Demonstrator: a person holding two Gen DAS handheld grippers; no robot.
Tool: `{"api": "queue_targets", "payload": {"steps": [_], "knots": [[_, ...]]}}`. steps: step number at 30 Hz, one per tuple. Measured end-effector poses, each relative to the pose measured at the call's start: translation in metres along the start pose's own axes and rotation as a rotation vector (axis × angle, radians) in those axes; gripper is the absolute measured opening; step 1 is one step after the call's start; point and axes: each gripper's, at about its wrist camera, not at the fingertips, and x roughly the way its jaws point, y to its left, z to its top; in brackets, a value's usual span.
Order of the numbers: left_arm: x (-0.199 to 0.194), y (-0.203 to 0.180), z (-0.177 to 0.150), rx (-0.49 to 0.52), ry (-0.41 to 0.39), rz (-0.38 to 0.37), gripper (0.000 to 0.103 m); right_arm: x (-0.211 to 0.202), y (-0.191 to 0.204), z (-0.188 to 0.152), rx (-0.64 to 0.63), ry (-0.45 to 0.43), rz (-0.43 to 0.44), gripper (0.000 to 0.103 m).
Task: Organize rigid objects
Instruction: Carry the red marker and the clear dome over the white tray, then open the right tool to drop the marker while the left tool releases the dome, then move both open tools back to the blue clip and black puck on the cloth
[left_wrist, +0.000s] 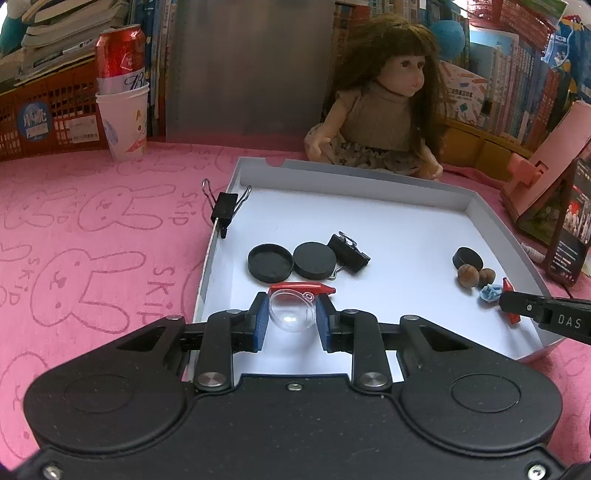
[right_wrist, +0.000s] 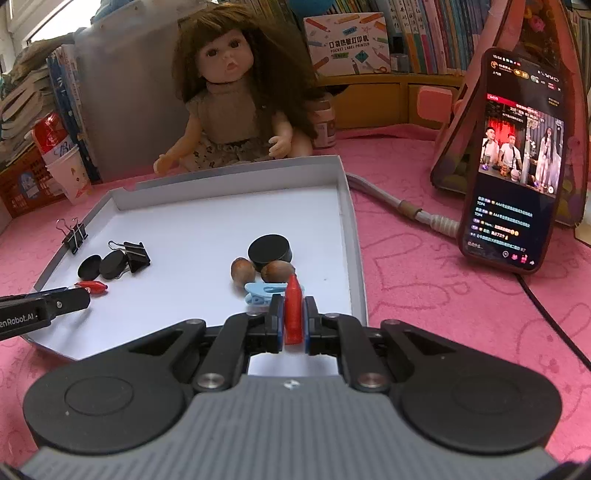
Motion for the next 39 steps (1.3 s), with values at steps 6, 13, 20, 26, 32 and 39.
{"api": "queue_targets", "payload": {"steps": [6,13,20,26,32,39], "knots": [[-0.004,-0.002,-0.001,0.002,-0.003,-0.013,0.028,-0.003,0.001,-0.001,-0.003,-0.010,0.008,0.021],[-0.026,-0.004,-0.003,0.014,-0.034,-0.029,0.055,-0.020,0.002,-0.004,-0.013,-0.050,0.019,0.051],[-0.067,-0.003,-0.019,0.028,-0.096,-0.054,0.068,-0.053,0.010,-0.019,-0.057,-0.121,0.062,0.070],[-0.111,-0.002,-0.048,0.034,-0.190,-0.064,0.077,-0.082,0.025,-0.040,-0.109,-0.175,0.114,0.084],[-0.143,0.000,-0.076,0.053,-0.233,-0.040,0.079,-0.106,0.040,-0.061,-0.171,-0.229,0.148,0.089],[-0.169,0.014,-0.102,0.019,-0.261,-0.007,0.081,-0.120,0.044,-0.083,-0.175,-0.251,0.179,0.094]]}}
